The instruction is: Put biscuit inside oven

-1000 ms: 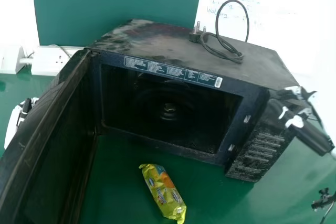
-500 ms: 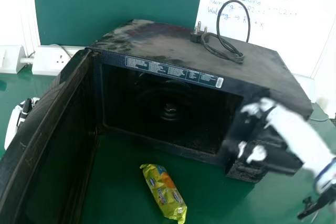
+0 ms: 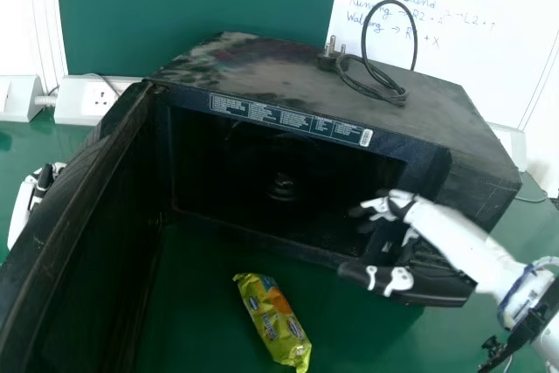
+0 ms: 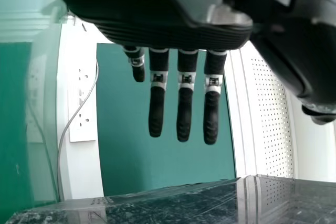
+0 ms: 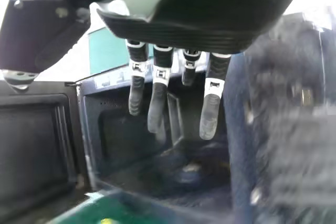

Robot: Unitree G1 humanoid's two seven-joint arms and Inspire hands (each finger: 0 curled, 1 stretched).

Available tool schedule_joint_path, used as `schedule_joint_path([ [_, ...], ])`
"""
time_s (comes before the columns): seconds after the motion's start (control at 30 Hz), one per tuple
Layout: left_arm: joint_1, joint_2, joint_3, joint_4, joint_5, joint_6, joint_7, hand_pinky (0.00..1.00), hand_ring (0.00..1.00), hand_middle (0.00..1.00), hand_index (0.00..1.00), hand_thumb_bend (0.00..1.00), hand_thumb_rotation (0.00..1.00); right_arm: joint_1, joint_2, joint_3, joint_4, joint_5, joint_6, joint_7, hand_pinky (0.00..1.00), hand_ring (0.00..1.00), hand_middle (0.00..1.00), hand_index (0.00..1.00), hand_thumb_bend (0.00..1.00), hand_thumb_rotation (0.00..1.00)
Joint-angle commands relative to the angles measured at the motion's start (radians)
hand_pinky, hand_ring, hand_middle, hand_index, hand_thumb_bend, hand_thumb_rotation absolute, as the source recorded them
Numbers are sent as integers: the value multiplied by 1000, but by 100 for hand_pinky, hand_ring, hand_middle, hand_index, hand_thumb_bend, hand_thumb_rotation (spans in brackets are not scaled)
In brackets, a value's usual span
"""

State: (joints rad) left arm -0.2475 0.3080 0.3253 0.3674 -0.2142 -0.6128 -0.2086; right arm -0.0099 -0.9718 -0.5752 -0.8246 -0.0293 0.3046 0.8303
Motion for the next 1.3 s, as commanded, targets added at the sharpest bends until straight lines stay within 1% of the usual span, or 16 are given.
schedule_joint_path([
  [0.0,7,-6,-3,2,-1,-6,-2,50,54,57,49,51,6,-21,-67,28,3,-8,16,24,35,66,80,92,100,63],
  [0.07,6,-7,-3,6,7,-15,3,50,54,57,49,51,6,-45,-136,69,-4,-48,37,38,29,61,74,88,100,66],
  [0.13,6,-8,-4,8,7,-22,0,50,54,57,49,51,7,-74,-175,104,-20,-51,98,44,21,68,76,87,100,63],
  [0.17,6,-9,-6,9,6,-24,-3,50,54,57,49,51,7,-83,-179,117,-27,-50,120,41,8,73,78,89,100,62],
  [0.27,3,-12,-10,16,2,-39,-13,50,54,58,49,51,7,-95,-179,137,-35,-34,172,44,3,66,75,89,100,63],
  [0.37,2,-15,-14,20,7,-57,-15,50,54,57,49,51,7,-80,-181,152,-39,-83,141,29,0,68,75,91,100,64],
  [0.4,1,-17,-15,22,6,-61,-16,49,54,57,49,51,7,-67,-170,154,-39,-112,110,12,0,73,78,94,100,64],
  [0.47,-1,-22,-16,24,4,-67,-18,50,54,57,49,51,7,-32,-124,158,-30,-174,19,-41,5,66,75,89,100,70],
  [0.57,0,-23,-20,25,19,-78,-12,49,53,57,49,51,7,-2,-104,170,-32,-220,-24,-55,0,78,85,98,100,88],
  [0.67,0,-22,-23,26,32,-83,-4,49,53,57,49,51,7,19,-114,188,-67,-281,-13,-37,0,89,91,100,100,89],
  [0.73,-1,-22,-24,26,31,-81,-4,49,53,57,49,51,7,8,-123,223,-95,-288,62,-6,0,90,91,99,100,85],
  [0.83,-2,-23,-25,24,33,-76,1,49,53,57,49,51,7,-65,-227,325,-140,-287,243,109,0,99,97,100,100,79],
  [0.9,0,-24,-27,19,34,-71,3,50,54,57,49,51,7,-100,-250,400,-160,-302,305,135,0,98,98,100,100,77],
  [1.13,5,-27,-28,8,49,-72,17,49,53,57,49,51,7,-133,-196,617,-171,-418,409,89,0,83,90,87,100,72],
  [1.2,7,-30,-29,-1,40,-62,16,49,53,57,49,51,7,-143,-169,659,-154,-437,417,78,9,70,79,70,100,71],
  [1.27,8,-33,-30,-7,35,-58,14,49,54,57,49,51,7,-154,-144,698,-145,-467,434,70,9,73,79,63,100,70],
])
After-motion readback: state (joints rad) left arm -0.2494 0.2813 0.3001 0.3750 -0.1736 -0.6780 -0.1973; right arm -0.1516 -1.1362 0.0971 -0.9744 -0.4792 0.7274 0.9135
